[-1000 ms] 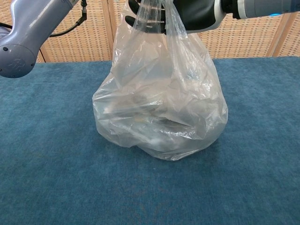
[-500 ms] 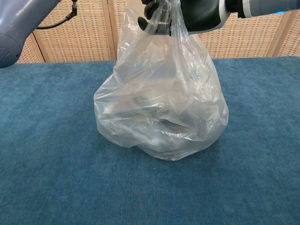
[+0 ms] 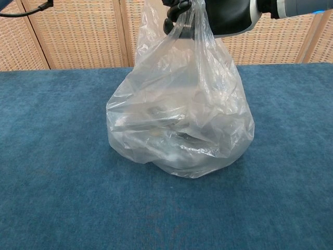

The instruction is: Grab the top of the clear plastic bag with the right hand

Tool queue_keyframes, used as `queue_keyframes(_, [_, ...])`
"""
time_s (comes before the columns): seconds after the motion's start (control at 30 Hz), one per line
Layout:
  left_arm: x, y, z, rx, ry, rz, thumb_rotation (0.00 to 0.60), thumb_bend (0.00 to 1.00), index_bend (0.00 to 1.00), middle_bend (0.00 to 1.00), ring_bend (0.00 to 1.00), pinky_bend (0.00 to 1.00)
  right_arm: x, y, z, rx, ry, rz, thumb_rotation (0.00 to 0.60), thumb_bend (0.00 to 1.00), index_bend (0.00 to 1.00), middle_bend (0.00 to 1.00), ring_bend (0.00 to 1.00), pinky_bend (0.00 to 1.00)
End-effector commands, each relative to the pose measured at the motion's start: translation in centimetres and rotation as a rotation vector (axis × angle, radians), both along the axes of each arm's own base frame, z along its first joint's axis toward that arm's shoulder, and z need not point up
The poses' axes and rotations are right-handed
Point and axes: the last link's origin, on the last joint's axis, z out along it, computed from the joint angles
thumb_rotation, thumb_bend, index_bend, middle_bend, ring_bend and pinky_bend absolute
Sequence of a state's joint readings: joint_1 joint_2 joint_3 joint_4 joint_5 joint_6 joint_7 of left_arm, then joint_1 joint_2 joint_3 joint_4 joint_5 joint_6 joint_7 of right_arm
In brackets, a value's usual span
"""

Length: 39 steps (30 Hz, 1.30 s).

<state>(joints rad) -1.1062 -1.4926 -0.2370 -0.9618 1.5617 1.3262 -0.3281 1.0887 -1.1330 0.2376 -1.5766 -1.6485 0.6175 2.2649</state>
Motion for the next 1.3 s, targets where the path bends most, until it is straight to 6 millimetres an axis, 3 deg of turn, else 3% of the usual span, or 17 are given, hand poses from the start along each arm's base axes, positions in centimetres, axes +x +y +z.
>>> queue_keyframes(0.03, [-1.4,-0.2,1.2,-0.01,-0.001,0.009,0.501,0.11,0.0,0.0,0.0,0.12,-0.2,-0.2,0.1,-0.006,0.016,0.002,0.6,1.0,0.69,0.79,0.77,0.55])
queue_keyframes(0.17, [-2.7,-0.1,2.5,-0.029,0.001,0.028,0.423,0.11,0.0,0.0,0.0,0.13,-0.5,-0.4,0.2,-0.016,0.039,-0.003,0.6,1.0,0.7,0.8,0.8,0.58])
queue_keyframes(0.27, [-3.8,-0.1,3.5,-0.051,-0.008,0.048,0.416,0.1,0.0,0.0,0.0,0.13,-0.9,-0.6,0.3,-0.03,0.06,-0.007,0.6,1.0,0.7,0.8,0.82,0.61])
queue_keyframes(0.43, [-5.7,-0.5,5.4,-0.026,-0.02,0.084,0.452,0.1,0.0,0.0,0.0,0.13,-1.1,-0.6,1.0,-0.051,0.076,-0.017,0.6,1.0,0.69,0.81,0.86,0.69])
queue_keyframes(0.67, [-9.3,-1.6,8.6,0.027,-0.012,0.19,0.525,0.1,0.0,0.0,0.0,0.13,-1.4,-1.0,2.1,-0.094,0.098,-0.033,0.6,1.0,0.76,0.9,0.97,0.92])
queue_keyframes(0.77, [-11.1,-2.7,10.0,0.035,-0.016,0.237,0.541,0.1,0.0,0.0,0.0,0.13,-1.4,-1.2,2.4,-0.12,0.131,-0.053,0.6,1.0,0.8,0.95,1.0,1.0])
queue_keyframes(1.07, [-16.4,-6.3,12.9,0.059,-0.032,0.383,0.594,0.1,0.0,0.0,0.0,0.1,-0.5,-1.4,2.8,-0.199,0.179,-0.072,0.6,1.0,0.85,1.0,1.0,1.0])
queue_keyframes(1.3, [-21.8,-12.0,13.7,0.034,-0.074,0.582,0.6,0.11,0.0,0.0,0.0,0.04,0.2,-0.4,3.2,-0.217,0.182,-0.097,0.6,1.0,0.85,1.0,1.0,1.0])
